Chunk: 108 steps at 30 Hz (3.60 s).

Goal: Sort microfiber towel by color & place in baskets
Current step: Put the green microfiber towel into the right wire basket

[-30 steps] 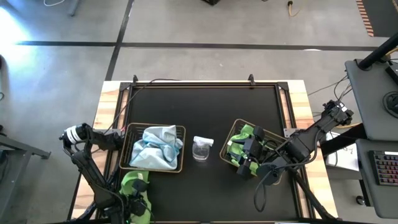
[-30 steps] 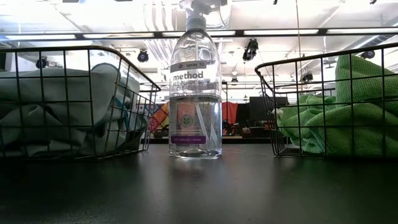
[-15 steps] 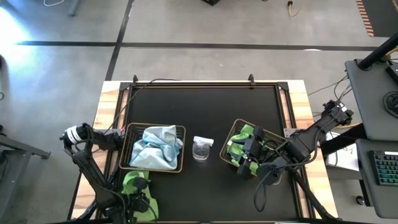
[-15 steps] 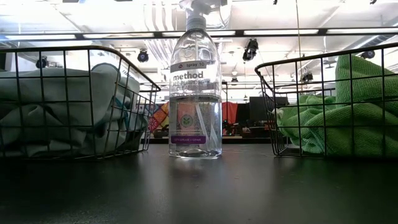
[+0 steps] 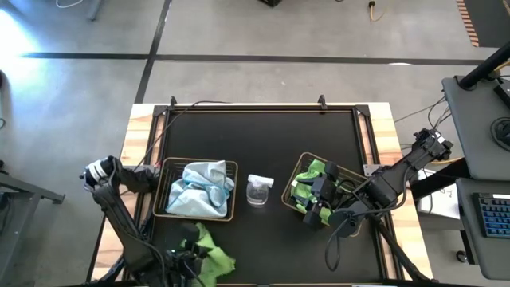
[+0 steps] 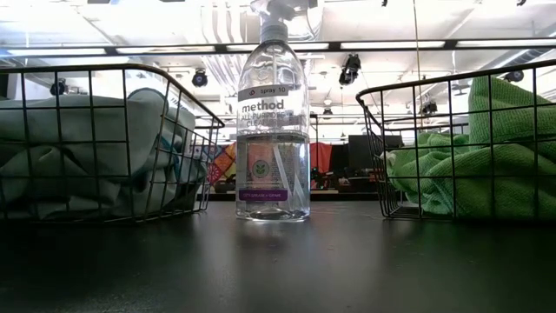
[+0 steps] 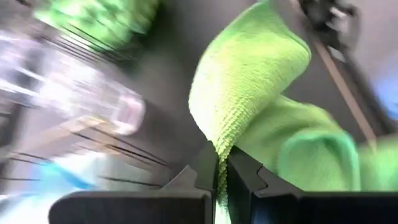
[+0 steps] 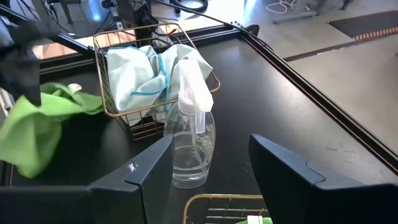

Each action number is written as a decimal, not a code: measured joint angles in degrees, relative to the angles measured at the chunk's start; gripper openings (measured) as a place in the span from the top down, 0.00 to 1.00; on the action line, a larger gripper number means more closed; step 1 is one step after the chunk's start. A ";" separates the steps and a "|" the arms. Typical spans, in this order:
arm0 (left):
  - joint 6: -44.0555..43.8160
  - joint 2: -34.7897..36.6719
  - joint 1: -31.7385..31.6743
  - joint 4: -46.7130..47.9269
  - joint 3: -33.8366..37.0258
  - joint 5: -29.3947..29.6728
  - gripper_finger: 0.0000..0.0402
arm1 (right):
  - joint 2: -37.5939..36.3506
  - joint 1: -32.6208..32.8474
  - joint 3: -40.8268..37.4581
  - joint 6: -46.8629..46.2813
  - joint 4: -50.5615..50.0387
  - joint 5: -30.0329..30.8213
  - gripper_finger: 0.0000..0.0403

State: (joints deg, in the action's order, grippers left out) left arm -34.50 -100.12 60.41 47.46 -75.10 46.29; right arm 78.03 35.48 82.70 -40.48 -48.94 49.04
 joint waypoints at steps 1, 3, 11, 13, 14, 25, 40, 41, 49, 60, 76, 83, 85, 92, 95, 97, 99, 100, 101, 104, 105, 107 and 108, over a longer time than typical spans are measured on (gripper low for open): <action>0.43 0.00 -0.37 2.57 -1.80 1.88 1.00 | -0.01 -0.01 0.00 -0.03 0.01 0.00 0.50; 0.94 0.00 -1.04 8.05 -5.42 5.73 1.00 | -0.01 -0.01 0.00 -0.04 0.03 0.00 0.50; 1.02 0.00 -4.21 26.02 -18.98 18.36 1.00 | 3.53 -0.01 0.00 1.39 4.84 0.08 0.50; 1.07 0.00 -5.22 28.85 -22.45 19.27 1.00 | 5.23 -0.04 0.00 3.12 6.98 0.45 0.50; 1.19 0.00 -5.78 30.15 -24.13 19.27 1.00 | 6.01 -0.14 0.00 4.37 8.26 0.59 0.50; 13.08 0.00 -10.31 32.13 -40.79 19.25 1.00 | 14.58 -1.98 0.76 22.59 32.85 0.23 0.50; 19.01 0.02 -10.87 31.80 -55.81 19.25 1.00 | 19.67 -4.52 8.07 31.25 39.62 -9.00 0.50; 19.01 0.02 -10.87 31.66 -56.05 19.25 1.00 | 20.00 -4.55 8.50 31.95 39.95 -9.00 0.50; 19.13 -0.13 -11.02 29.97 -55.77 19.20 1.00 | 20.36 -5.45 9.70 34.93 43.42 -9.21 0.50; 43.76 -3.94 -11.25 9.42 -55.78 19.14 1.00 | 20.45 -8.15 9.70 35.39 50.22 -19.50 0.50; 52.87 -7.52 -13.71 3.31 -59.11 19.15 1.00 | 20.47 -8.30 9.70 37.66 51.34 -19.52 0.56; 52.67 -7.52 -13.71 3.58 -59.11 19.15 1.00 | 20.47 -8.25 9.70 38.97 51.29 -19.54 0.82; 52.65 -7.52 -13.71 3.82 -59.11 19.16 1.00 | 20.47 -8.25 9.70 39.57 51.31 -19.54 0.91; 52.34 -7.31 -13.33 9.08 -59.11 27.20 1.00 | 20.29 -8.25 9.68 39.59 49.93 -19.51 0.98; 51.35 -7.19 -13.10 12.60 -59.13 32.99 1.00 | 19.99 -8.25 9.68 39.02 49.45 -19.47 0.98; 50.51 -7.15 -12.93 14.67 -59.13 34.86 1.00 | 19.90 -8.25 9.68 39.00 49.23 -19.45 0.98; 49.12 -7.15 -12.69 16.44 -59.13 35.27 1.00 | 19.90 -8.25 9.68 39.00 49.21 -19.35 0.98; 48.36 -7.15 -12.55 17.32 -59.13 35.33 1.00 | 19.90 -8.25 9.68 39.00 49.17 -19.18 0.98; 47.51 -7.15 -12.43 18.21 -59.13 35.34 1.00 | 19.90 -8.25 9.68 39.02 49.17 -19.06 0.98; 43.98 -7.15 -12.01 21.77 -59.13 35.38 1.00 | 19.60 -8.25 9.67 39.02 49.17 -19.04 0.98; 42.38 -7.15 -11.83 23.20 -59.13 35.38 1.00 | 19.55 -8.25 9.68 39.02 49.19 -19.02 0.98; 38.32 -7.15 -11.48 26.35 -59.13 35.26 1.00 | 19.31 -8.24 9.67 39.02 49.17 -19.02 0.98; 36.56 -7.15 -11.30 27.83 -59.13 34.76 1.00 | 19.24 -8.23 9.68 39.00 49.17 -19.02 0.98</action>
State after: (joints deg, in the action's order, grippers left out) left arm 2.06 -107.26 49.11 75.30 -134.23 81.05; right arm 97.27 27.24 92.38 -1.48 0.23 30.02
